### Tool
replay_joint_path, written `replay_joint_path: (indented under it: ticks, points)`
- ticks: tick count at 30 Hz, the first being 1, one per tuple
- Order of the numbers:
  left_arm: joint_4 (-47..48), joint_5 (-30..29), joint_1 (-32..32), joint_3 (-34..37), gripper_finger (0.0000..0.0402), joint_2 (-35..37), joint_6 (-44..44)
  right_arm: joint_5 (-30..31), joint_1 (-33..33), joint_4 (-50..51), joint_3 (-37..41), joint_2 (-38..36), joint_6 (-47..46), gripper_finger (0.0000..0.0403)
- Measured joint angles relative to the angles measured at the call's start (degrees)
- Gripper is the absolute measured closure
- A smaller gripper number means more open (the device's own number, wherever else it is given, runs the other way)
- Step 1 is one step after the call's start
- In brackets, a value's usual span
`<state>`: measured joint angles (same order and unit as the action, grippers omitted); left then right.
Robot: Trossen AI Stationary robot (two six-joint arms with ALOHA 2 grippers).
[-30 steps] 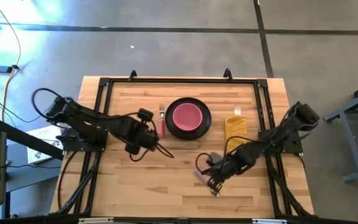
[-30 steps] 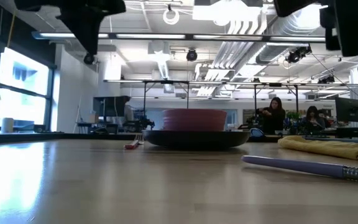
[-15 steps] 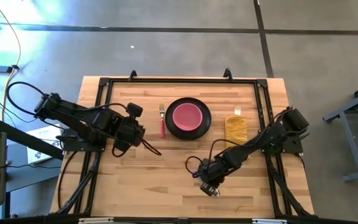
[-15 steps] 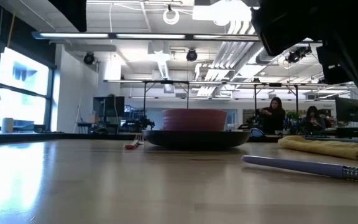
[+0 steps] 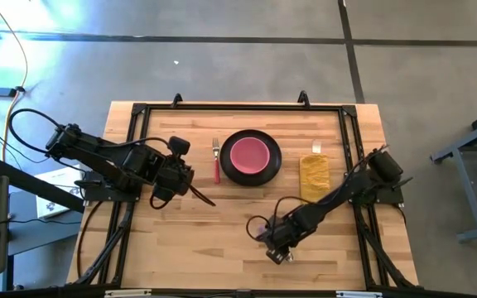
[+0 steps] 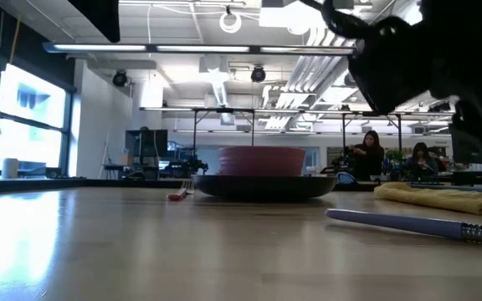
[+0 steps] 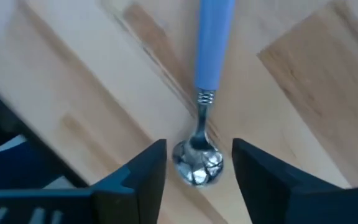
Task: Set table place
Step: Put the purple spoon into the pink bowl
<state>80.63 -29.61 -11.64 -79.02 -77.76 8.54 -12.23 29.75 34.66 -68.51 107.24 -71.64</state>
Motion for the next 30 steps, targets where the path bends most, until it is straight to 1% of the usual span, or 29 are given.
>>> replay_joint_path:
  ticks: [5, 8, 11, 14, 16, 19, 20, 26, 30]
  points:
    - [-0.70, 0.00, 0.00, 0.00, 0.0402, 0.00, -0.02, 0.81, 0.80, -2.95, -0.11, 3.39, -1.74, 0.0219]
    - [-0.84, 0.00, 0.00, 0.00, 0.0402, 0.00, -0.04, 1.61, 0.97, -4.27, -0.13, 4.81, -2.07, 0.0219]
    - [-0.93, 0.02, 0.00, 0.00, 0.0402, 0.00, -0.04, 1.99, 0.99, -3.53, -0.30, 5.28, -2.83, 0.0225]
    - [-1.13, 0.02, 0.00, 0.00, 0.0402, 0.00, -0.15, 2.81, 1.18, -1.20, -0.39, 5.48, -3.13, 0.0256]
    - [-1.10, 0.04, 0.00, 0.00, 0.0402, 0.00, -0.15, 3.54, 1.26, -0.28, -0.37, 5.53, -3.03, 0.0294]
    - [-1.10, 0.04, 0.00, 0.00, 0.0402, 0.00, -0.12, 6.31, 1.71, 0.73, -0.26, 5.53, -2.95, 0.0370]
    - [-1.10, 0.02, 0.00, 0.00, 0.0402, 0.00, 0.02, 6.84, 1.73, 0.96, -0.24, 5.53, -2.99, 0.0385]
    - [-1.08, 0.02, 0.00, 0.00, 0.0402, 0.00, 0.03, 8.02, 2.04, 1.77, -0.27, 5.48, -3.95, 0.0398]
    - [-1.08, 0.02, 0.00, 0.00, 0.0402, 0.00, 0.04, 8.57, 1.93, 4.60, -3.22, 5.68, -2.50, 0.0401]
